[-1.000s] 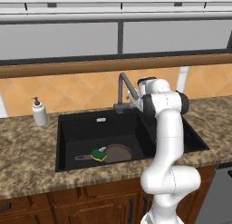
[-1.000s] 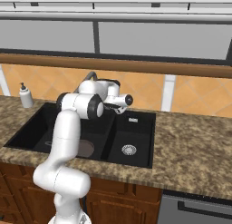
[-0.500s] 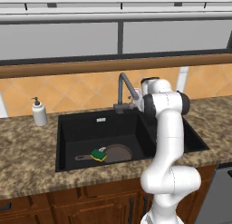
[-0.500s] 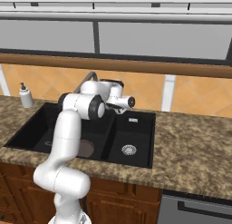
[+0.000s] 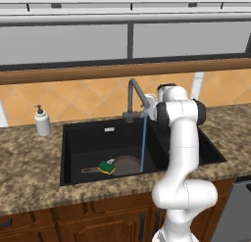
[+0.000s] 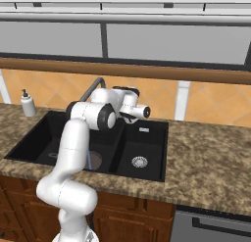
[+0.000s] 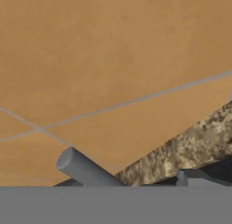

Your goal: Pick the pan and sponge and place them into the sink. Then turn on the water.

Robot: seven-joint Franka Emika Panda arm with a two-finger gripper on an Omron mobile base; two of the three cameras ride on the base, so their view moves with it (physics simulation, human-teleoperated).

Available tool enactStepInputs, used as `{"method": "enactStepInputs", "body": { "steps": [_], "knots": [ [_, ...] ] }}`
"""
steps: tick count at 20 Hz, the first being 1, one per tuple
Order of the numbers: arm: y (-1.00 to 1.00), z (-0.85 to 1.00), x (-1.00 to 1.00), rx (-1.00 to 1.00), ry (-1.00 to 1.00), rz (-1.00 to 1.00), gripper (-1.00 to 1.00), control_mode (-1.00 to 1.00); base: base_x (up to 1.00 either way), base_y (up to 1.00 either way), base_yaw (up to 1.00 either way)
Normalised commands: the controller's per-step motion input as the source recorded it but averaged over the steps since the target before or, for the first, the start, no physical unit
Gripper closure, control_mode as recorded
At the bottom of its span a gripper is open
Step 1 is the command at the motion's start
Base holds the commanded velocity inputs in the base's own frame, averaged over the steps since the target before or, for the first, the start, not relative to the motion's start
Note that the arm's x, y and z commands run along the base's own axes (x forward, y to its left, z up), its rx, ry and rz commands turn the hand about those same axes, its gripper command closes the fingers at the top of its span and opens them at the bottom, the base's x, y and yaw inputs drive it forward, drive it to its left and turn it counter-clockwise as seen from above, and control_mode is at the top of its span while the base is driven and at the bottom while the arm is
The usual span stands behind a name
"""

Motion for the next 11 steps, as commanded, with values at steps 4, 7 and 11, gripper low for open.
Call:
{"method": "enactStepInputs", "body": {
  "steps": [4,7,11],
  "knots": [
    [0.0,-0.2,0.02,0.14,0.02,0.0,1.0,-1.0,0.0,0.0,0.0],
    [0.0,-0.01,0.0,0.01,0.0,0.0,1.0,-1.0,0.0,0.0,0.0],
    [0.0,0.0,0.0,0.0,0.0,0.0,1.0,-1.0,0.0,0.0,0.0]
  ]
}}
